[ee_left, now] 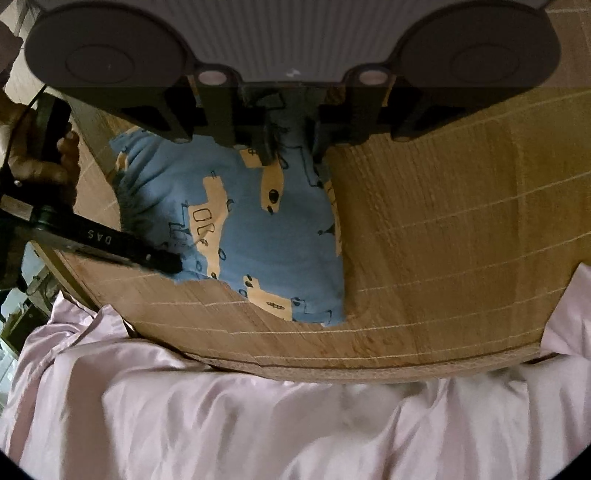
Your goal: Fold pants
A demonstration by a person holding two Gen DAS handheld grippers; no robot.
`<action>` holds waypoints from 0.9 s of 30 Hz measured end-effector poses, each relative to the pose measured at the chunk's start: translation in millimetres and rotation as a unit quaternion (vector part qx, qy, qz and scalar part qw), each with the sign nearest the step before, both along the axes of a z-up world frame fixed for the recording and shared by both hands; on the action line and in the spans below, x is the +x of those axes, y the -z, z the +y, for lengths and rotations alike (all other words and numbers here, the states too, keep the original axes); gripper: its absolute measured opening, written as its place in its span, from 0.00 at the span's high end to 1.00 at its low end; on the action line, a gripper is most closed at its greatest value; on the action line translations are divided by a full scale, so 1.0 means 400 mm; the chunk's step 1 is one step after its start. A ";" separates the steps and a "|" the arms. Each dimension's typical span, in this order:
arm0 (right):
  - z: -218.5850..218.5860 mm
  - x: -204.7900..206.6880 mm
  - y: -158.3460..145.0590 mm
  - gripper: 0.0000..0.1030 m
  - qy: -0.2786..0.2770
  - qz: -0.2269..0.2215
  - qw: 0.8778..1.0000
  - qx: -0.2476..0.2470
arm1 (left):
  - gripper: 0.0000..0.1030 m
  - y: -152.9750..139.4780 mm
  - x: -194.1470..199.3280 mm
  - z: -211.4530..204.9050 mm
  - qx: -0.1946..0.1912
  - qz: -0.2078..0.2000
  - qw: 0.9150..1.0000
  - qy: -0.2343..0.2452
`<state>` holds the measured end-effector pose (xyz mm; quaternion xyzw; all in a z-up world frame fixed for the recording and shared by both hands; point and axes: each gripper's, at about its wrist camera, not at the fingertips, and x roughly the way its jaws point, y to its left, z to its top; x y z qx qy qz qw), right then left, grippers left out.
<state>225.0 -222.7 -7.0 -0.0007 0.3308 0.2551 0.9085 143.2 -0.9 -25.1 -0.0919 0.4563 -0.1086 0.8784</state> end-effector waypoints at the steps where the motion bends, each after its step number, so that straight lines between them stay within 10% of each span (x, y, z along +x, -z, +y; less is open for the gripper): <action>1: 0.014 -0.002 -0.012 0.85 -0.010 -0.016 1.000 -0.014 | 0.80 -0.002 0.000 0.000 0.003 -0.003 1.000 -0.001; 15: 0.169 0.222 -0.076 0.84 -0.060 -0.091 0.990 -0.086 | 0.79 -0.034 0.191 0.051 0.018 -0.028 0.998 -0.059; 18: 0.181 0.266 -0.003 0.73 -0.044 -0.054 0.990 -0.121 | 0.66 0.001 0.214 0.058 0.027 -0.009 0.998 -0.061; 23: 0.132 0.258 0.035 0.22 0.008 -0.061 0.989 -0.135 | 0.39 0.008 0.181 0.084 0.039 -0.025 0.996 -0.073; 27: 0.066 0.219 -0.022 0.17 0.039 -0.064 0.994 -0.078 | 0.27 -0.009 0.157 0.102 0.037 -0.021 0.994 -0.098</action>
